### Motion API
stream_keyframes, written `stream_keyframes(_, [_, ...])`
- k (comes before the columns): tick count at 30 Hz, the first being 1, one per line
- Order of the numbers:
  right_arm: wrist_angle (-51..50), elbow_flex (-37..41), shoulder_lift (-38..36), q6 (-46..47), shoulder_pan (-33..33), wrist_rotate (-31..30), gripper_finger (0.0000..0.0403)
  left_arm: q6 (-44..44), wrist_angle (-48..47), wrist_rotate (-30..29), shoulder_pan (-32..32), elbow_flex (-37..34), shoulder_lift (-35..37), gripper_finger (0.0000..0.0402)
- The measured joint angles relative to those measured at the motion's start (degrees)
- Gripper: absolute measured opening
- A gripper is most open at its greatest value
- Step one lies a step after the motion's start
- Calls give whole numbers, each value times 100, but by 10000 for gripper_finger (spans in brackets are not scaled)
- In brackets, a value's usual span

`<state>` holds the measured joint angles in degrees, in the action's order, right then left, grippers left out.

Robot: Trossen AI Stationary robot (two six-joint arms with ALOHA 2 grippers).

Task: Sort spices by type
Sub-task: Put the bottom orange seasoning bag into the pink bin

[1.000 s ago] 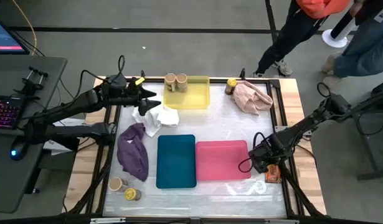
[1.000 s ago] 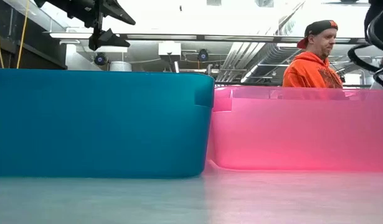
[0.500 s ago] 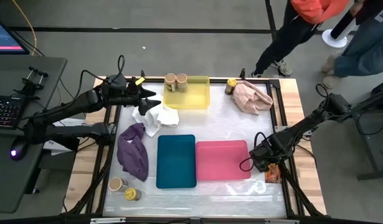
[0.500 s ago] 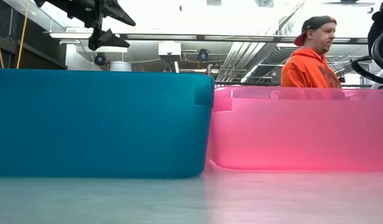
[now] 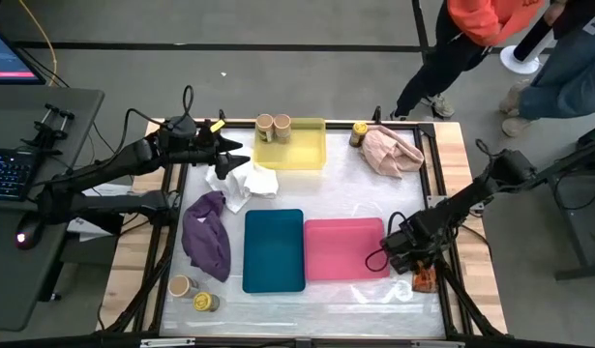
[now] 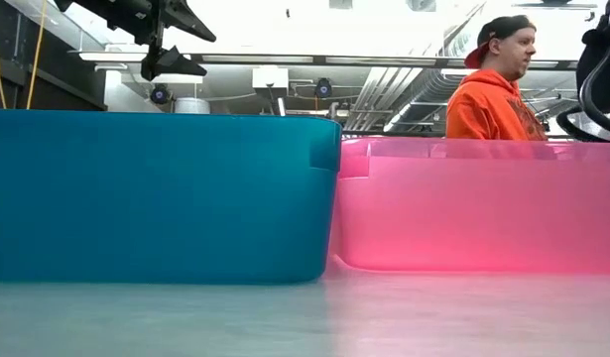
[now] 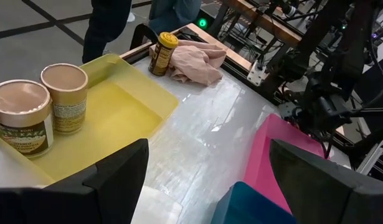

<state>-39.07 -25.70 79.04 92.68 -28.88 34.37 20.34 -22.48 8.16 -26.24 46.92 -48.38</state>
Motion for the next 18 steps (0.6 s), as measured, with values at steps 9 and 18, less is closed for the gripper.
stream_keyframes(9, [-808,-570,118,-771,-7,-321,23,-141,1,-4,0,0,0,320])
stream_keyframes(18, [-3004,-2265,-304,-1325,79,-1130,30,-306,4,-116,2,-2,2,320])
